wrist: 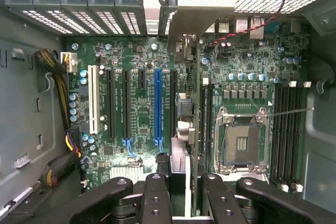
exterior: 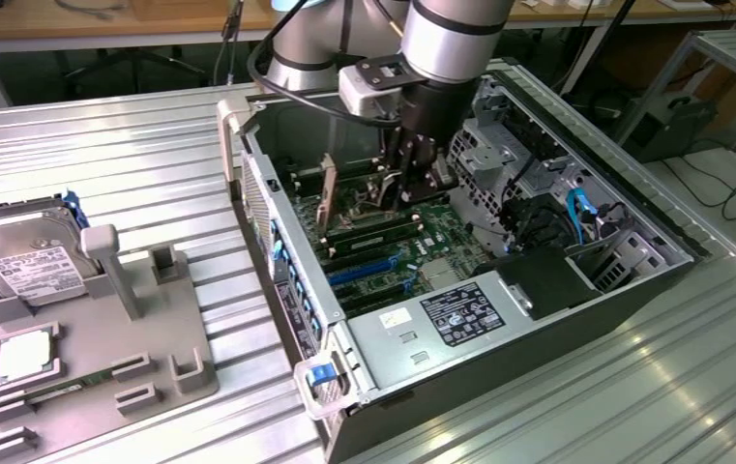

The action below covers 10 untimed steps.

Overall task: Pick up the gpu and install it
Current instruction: 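Insert the gpu into the slot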

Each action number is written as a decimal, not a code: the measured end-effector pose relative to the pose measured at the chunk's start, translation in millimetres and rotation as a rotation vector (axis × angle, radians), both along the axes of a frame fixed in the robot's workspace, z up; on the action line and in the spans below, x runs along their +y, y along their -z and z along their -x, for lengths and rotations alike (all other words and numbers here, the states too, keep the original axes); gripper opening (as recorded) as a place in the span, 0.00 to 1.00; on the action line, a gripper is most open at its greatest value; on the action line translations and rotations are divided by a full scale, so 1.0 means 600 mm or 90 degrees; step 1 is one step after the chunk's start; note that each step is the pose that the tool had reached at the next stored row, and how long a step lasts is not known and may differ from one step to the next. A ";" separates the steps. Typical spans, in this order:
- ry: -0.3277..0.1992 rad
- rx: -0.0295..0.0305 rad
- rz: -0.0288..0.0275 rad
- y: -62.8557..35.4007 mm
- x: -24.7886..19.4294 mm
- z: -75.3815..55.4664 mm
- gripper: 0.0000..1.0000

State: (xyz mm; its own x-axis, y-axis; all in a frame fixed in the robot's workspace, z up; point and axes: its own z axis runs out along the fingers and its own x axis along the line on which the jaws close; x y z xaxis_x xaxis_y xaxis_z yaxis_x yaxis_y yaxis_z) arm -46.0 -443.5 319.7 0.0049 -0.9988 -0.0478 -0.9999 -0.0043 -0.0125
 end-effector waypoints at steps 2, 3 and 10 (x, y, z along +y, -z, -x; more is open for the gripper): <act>0.000 0.0000 0.0000 0.000 -0.0029 0.000 0.28; 0.000 0.0000 -0.0001 0.000 -0.0069 0.000 0.28; 0.000 0.0000 -0.0002 0.005 -0.0148 0.005 0.28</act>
